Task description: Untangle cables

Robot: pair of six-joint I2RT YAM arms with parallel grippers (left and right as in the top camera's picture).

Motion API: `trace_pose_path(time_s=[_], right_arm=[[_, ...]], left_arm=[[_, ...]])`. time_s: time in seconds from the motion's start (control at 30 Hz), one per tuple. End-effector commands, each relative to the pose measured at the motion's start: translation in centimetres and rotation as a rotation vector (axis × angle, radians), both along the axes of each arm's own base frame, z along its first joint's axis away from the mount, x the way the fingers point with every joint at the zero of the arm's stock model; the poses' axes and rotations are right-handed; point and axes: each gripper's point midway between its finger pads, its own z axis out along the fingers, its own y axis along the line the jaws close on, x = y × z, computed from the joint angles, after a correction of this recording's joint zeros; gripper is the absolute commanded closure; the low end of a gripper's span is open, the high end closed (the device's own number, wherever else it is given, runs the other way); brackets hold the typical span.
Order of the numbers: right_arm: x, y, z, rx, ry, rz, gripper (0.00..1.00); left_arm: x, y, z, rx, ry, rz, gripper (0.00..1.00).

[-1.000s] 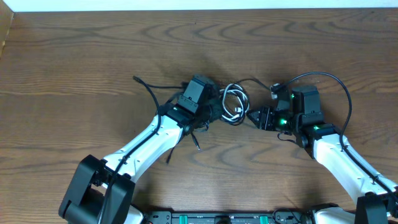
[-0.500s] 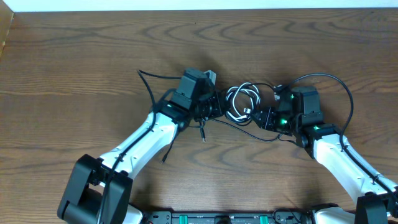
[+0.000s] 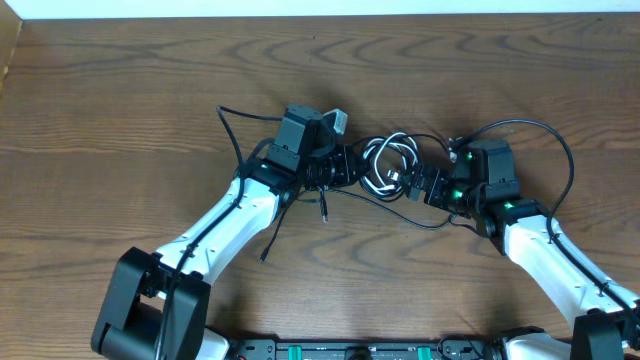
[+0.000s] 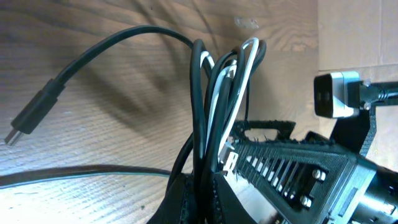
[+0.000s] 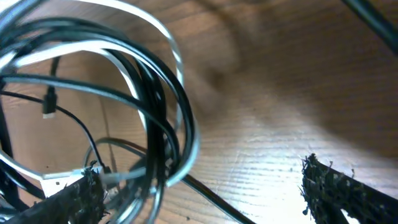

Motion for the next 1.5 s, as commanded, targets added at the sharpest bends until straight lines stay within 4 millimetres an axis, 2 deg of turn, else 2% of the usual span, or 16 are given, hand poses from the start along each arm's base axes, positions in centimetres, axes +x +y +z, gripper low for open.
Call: trace_pose_path(time_s=[0.0,0.13,0.37,0.8,1.03,1.17,1.23,1.3,1.37,1.47], right_arm=[[-0.3,-0.6,-0.7,-0.018,0.037,-0.017,0.01],[-1.3,-0.8,-1.4,-0.029,0.087,-0.017,0.01],[-1.3,-0.8,-1.3,-0.029,0.086,-0.017,0.01],[-1.2,-0.8,-1.3,-0.029,0.083,-0.018,0.01],[-0.9,-0.7,-1.1,-0.027,0.068,-0.019,0.01],[-1.6,0.5,-0.8,0.027,0.087,0.024,0.01],[-1.3,0.7,-0.6,0.033,0.071,0.023,0.01],[-0.8,0.7,-0.3,0.034,0.044,0.022,0.15],[-0.3,0.8,0.0,0.037,0.019,0.02,0.39],[0.2,0.7,0.4,0.042,-0.004,0.016,0.66]], left_arm=[[0.9,0.6,0.2,0.033,-0.052,0.023,0.92],[0.9,0.6,0.2,0.032,-0.051,0.022,0.93],[0.9,0.6,0.1,0.029,-0.041,0.03,0.92],[0.8,0.5,0.2,-0.039,0.121,0.155,0.92],[0.5,0.3,0.3,-0.05,0.13,0.138,0.92],[0.1,0.0,0.5,-0.069,0.143,0.113,0.92],[-0.1,-0.1,0.7,-0.081,0.147,0.098,0.92],[-0.1,0.0,0.9,-0.089,0.135,0.071,0.93],[-0.2,0.1,1.1,-0.106,0.134,0.052,0.93],[-0.2,0.5,1.5,-0.14,0.151,0.038,0.93]])
